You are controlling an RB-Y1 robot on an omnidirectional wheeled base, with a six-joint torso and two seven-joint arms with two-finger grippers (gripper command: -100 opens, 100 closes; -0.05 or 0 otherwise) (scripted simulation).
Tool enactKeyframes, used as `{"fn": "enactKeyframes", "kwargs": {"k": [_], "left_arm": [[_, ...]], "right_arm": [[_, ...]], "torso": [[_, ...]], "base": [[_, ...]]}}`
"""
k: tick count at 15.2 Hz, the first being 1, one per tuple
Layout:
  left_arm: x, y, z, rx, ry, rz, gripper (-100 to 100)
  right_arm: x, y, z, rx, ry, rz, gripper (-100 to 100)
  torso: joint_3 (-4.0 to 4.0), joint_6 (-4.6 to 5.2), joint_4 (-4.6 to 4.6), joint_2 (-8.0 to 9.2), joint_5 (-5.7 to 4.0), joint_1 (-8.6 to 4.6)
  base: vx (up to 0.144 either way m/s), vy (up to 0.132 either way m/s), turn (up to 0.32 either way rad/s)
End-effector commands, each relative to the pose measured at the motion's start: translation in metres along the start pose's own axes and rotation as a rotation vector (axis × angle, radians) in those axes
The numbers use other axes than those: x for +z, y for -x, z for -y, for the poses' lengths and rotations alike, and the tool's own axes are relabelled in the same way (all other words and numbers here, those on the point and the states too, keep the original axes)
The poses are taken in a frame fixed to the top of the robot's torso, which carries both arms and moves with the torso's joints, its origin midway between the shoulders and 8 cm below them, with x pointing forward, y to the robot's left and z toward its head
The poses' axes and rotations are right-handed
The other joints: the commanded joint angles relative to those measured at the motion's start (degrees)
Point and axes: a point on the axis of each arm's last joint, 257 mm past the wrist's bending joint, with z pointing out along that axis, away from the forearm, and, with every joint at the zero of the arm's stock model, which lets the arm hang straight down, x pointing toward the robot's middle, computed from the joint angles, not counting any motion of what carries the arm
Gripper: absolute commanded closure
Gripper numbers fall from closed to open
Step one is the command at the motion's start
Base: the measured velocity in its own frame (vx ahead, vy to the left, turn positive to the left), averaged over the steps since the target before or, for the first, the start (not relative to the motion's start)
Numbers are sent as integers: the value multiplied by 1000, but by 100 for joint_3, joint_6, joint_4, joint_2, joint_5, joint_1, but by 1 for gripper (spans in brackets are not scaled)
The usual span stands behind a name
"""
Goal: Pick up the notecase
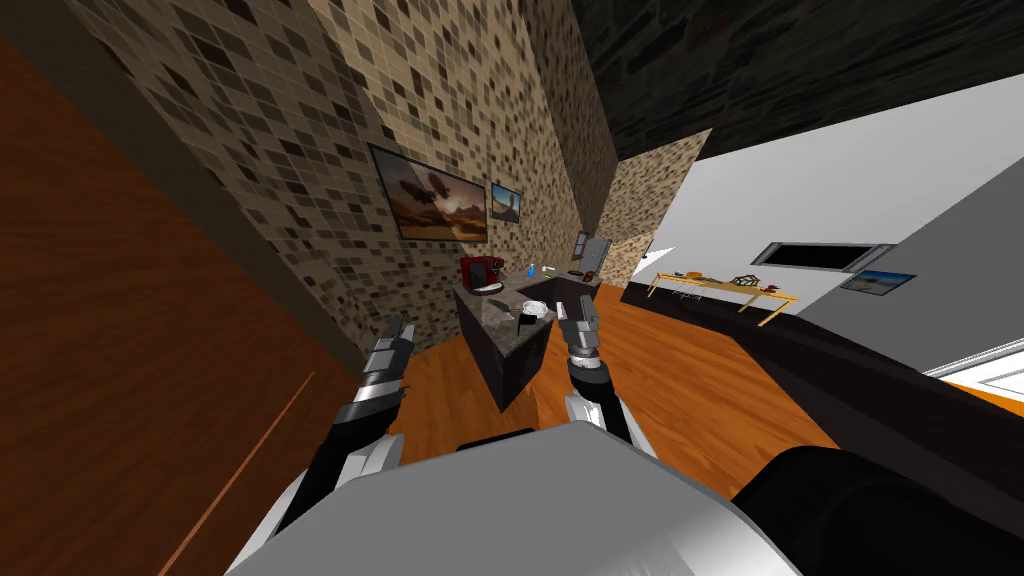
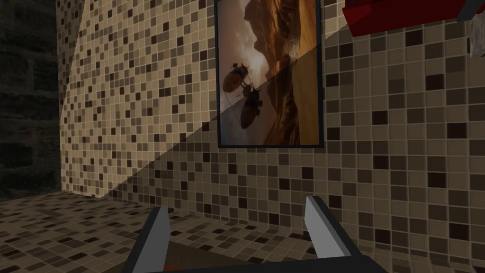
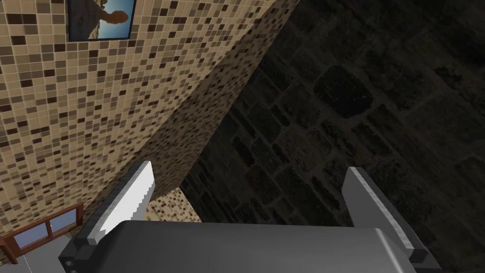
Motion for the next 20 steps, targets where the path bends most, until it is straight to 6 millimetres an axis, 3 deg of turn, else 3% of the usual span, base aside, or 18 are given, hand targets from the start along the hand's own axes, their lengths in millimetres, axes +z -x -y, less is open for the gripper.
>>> {"fn": "enactKeyframes", "kwargs": {"k": [1,8,20], "left_arm": [[0,0,0,0,0,0,0],[0,0,0,0,0,0,0],[0,0,0,0,0,0,0]], "right_arm": [[-2,-5,3,-12,-8,-31,-100],[-12,-25,21,-75,-48,-182,-100],[-48,-55,62,-222,-125,-489,-100]], "torso": [[0,0,0,0,0,0],[0,-1,0,0,2,8],[-1,-2,-1,-2,2,8]], "base": [[-1,5,27],[-1,22,58],[2,25,69]]}}
